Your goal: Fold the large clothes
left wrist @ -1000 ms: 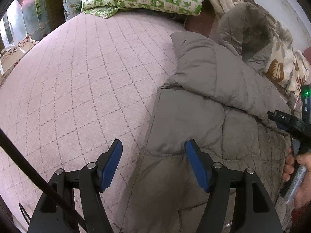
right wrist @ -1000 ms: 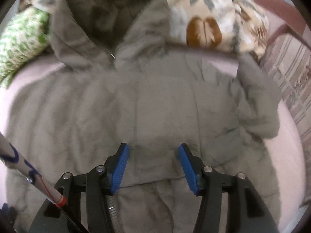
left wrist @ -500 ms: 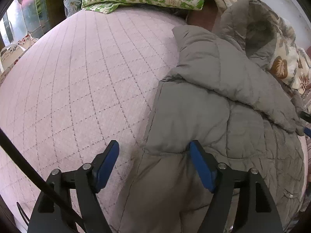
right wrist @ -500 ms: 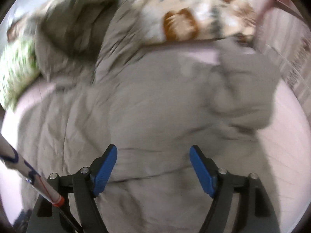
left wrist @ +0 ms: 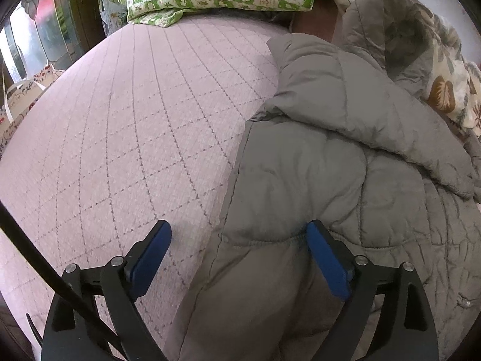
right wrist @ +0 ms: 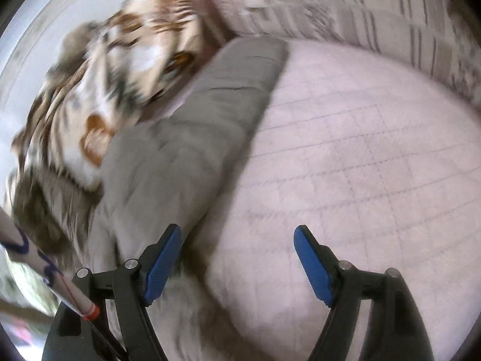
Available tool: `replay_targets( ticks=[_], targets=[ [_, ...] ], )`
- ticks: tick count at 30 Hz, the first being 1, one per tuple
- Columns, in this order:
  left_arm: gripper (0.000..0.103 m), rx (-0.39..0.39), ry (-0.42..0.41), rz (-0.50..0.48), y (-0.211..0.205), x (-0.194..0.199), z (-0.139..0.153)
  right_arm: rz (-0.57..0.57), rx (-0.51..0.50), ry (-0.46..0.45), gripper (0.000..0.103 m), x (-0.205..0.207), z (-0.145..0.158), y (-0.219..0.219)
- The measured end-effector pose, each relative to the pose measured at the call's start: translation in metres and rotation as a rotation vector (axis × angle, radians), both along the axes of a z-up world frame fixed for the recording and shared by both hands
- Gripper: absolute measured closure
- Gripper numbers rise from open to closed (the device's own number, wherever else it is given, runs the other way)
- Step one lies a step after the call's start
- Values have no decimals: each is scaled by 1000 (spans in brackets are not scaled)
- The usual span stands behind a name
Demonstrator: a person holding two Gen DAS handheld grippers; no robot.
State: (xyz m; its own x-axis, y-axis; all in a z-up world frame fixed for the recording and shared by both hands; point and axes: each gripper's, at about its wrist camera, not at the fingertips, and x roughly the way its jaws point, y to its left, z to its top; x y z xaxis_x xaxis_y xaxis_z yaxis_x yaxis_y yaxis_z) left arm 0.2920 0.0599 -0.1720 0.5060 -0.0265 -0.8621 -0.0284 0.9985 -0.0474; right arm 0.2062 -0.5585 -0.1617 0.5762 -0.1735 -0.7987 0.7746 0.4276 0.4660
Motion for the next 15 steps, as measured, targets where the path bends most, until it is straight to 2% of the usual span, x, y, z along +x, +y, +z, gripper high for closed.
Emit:
replay_targets(
  ticks=[7, 12, 13, 14, 15],
  targets=[
    [8, 27, -19, 6, -3, 0, -3, -13, 51, -37, 23, 42, -17, -34],
    [7, 41, -32, 9, -7, -1, -5, -12, 80, -53, 35, 69, -34, -48],
    [7, 42, -33, 9, -7, -1, -5, -16, 77, -52, 47, 72, -35, -49],
    [7, 42, -33, 9, -6, -2, -5, -7, 81, -53, 73, 74, -35, -49],
    [7, 41, -33, 9, -6, -2, -5, 0, 83, -40, 81, 76, -33, -49]
  ],
)
